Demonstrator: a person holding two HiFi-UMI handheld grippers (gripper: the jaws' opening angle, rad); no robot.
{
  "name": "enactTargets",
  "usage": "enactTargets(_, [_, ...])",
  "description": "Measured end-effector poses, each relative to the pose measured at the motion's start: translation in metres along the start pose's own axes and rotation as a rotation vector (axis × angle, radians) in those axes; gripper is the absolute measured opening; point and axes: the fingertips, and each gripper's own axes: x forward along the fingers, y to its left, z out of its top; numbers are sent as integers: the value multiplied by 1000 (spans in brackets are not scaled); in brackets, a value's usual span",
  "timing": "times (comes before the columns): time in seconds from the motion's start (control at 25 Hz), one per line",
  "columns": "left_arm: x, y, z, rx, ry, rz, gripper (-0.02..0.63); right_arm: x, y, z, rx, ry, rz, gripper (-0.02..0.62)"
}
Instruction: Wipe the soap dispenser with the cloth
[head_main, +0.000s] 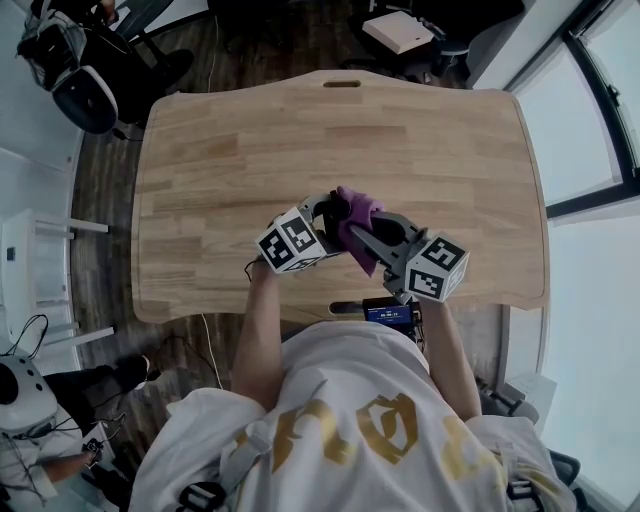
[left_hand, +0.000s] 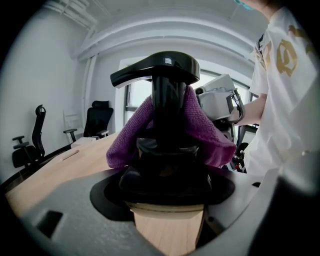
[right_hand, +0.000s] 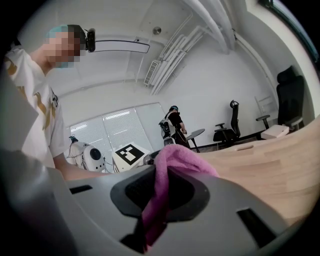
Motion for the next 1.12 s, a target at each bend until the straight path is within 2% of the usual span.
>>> enactTargets(0.48, [0,-8,5,8,-2,-16,362,-6,-5,9,64,-64,6,52])
enactTargets(0.88, [0,-9,4,9,3,-24,364,-5,-12,14,57,-77,-2,52])
enactTargets(1.12, [6,-18,1,63,45,-57,363,-7,-24,16,102,-116,-9,52])
